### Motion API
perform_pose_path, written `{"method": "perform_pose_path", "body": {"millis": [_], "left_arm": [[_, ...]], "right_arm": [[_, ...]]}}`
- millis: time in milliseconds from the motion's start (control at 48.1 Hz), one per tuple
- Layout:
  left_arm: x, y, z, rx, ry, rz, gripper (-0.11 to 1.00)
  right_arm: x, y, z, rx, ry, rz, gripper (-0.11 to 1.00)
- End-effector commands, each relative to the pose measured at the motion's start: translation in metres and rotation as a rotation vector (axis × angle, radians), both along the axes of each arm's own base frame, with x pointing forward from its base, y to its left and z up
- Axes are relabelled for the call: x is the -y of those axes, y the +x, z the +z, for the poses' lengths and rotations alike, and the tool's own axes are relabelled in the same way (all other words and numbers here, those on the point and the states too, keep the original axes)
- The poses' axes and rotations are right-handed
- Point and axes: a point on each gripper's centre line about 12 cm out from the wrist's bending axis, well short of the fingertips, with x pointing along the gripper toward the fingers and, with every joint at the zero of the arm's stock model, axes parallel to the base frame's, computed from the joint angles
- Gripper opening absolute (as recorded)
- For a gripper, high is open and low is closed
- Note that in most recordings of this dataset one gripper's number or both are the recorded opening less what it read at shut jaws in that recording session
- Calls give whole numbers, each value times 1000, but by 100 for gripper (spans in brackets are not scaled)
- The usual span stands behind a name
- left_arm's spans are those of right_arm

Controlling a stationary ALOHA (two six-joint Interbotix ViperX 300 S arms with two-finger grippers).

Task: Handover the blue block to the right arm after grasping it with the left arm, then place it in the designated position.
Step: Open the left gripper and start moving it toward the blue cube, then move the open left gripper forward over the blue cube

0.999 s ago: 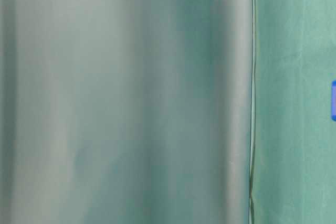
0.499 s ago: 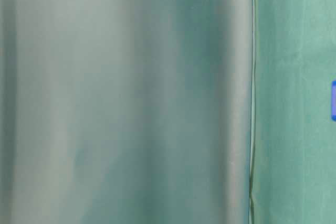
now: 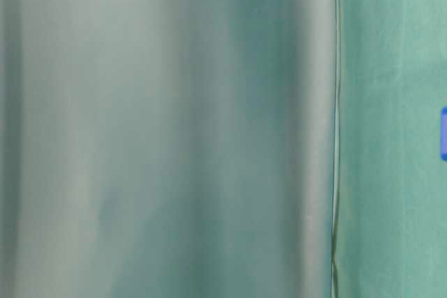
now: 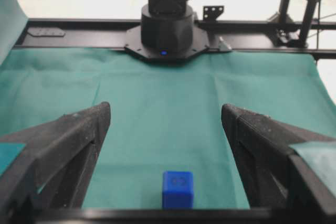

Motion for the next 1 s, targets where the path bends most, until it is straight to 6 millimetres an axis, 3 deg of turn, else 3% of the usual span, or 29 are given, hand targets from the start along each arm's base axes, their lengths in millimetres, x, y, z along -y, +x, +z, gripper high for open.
{"method": "perform_pose_path", "body": {"millis": [0,146,291,978], "left_arm": [[0,3,11,25,1,-2,100],[0,9,13,20,5,-2,100],[0,28,18,-6,9,-2,100],[1,154,36,-87,9,-2,100]], "right_arm": [[1,2,11,28,1,-3,93],[1,2,10,28,1,-3,93],[1,3,10,25,-3,-3,93],[1,5,8,20,-3,-3,93]]}}
